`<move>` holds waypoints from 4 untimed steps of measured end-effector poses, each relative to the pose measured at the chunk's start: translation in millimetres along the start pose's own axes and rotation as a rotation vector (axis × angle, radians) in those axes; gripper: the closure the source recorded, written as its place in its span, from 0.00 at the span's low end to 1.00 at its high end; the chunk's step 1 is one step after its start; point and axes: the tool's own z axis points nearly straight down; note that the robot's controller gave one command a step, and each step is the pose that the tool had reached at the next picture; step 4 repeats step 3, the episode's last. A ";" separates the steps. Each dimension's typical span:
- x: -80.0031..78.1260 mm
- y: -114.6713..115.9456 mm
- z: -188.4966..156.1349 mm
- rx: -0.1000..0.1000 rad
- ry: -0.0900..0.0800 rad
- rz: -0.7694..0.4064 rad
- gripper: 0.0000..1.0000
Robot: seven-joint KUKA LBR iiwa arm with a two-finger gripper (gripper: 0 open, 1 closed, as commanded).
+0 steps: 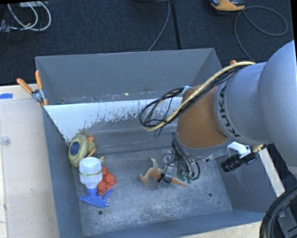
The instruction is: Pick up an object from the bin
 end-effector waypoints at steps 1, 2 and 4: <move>0.0 0.0 -3.5 0.000 0.000 -0.001 1.00; 1.0 -0.6 -8.9 0.002 0.004 -0.001 1.00; 0.8 -0.6 -18.6 0.001 0.003 -0.002 1.00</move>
Offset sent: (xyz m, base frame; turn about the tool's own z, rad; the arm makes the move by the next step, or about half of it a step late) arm 0.0001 -0.0001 0.0374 0.0000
